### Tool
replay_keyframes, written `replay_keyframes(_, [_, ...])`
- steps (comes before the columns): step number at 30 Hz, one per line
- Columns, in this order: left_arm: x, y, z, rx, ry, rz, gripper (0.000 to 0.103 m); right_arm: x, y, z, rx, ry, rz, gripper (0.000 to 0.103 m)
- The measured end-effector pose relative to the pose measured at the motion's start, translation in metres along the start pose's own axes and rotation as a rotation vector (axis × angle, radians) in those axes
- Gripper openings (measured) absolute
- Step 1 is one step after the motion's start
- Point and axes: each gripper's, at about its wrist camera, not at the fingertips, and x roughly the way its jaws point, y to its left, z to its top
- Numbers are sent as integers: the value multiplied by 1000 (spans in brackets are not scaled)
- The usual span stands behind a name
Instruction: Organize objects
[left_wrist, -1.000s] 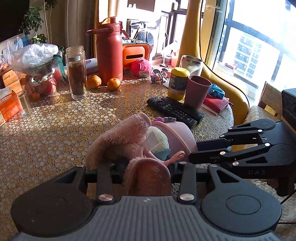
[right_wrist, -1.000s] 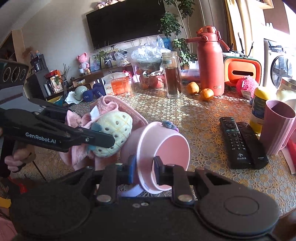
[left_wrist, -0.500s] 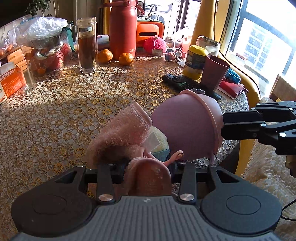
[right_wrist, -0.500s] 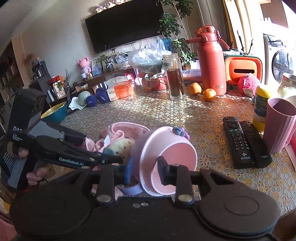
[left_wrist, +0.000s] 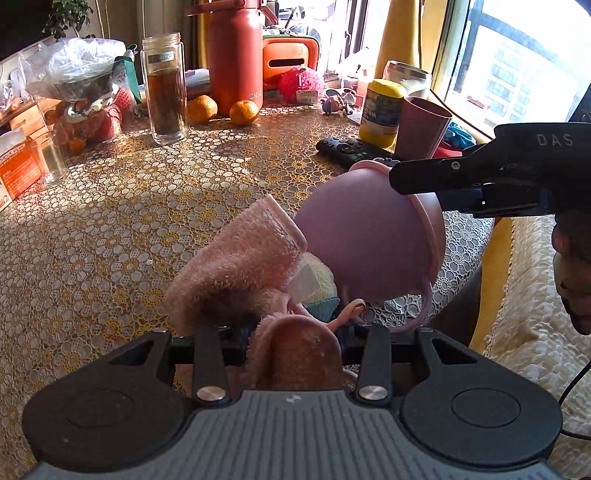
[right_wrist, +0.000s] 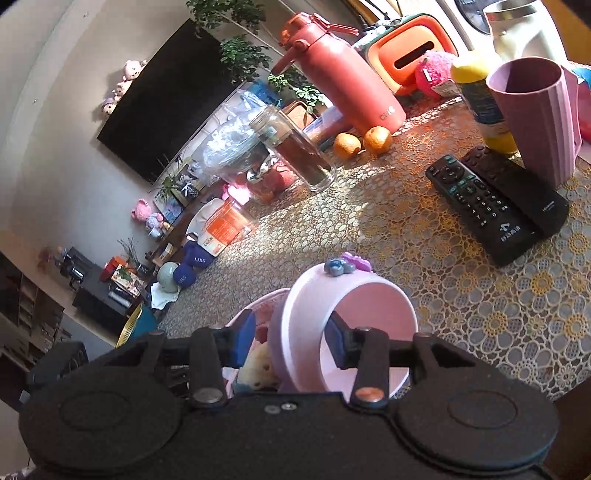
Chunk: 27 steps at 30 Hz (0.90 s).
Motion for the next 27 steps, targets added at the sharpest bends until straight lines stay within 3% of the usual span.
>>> replay_keyframes(2, [-3,1,1,-7,-8,-4,39,1,0,-1,-9,-7,-20,27])
replay_keyframes(4, [-10,3,4,-20,-24,-15,39,1,3,-3,-48,-4,-30,25])
replay_keyframes(11, [-43,-5,22,-5,-105,-80,39,-3,25,-19,-260,46,-32,24])
replay_keyframes(16, [-53,-25,29,42,-135,-125,39,-7,32,-29,-334,66,-31,24])
replay_keyframes(27, [-35,-11,33,15,-114,-92,39,-8,37,-39,-418,95,-19,22])
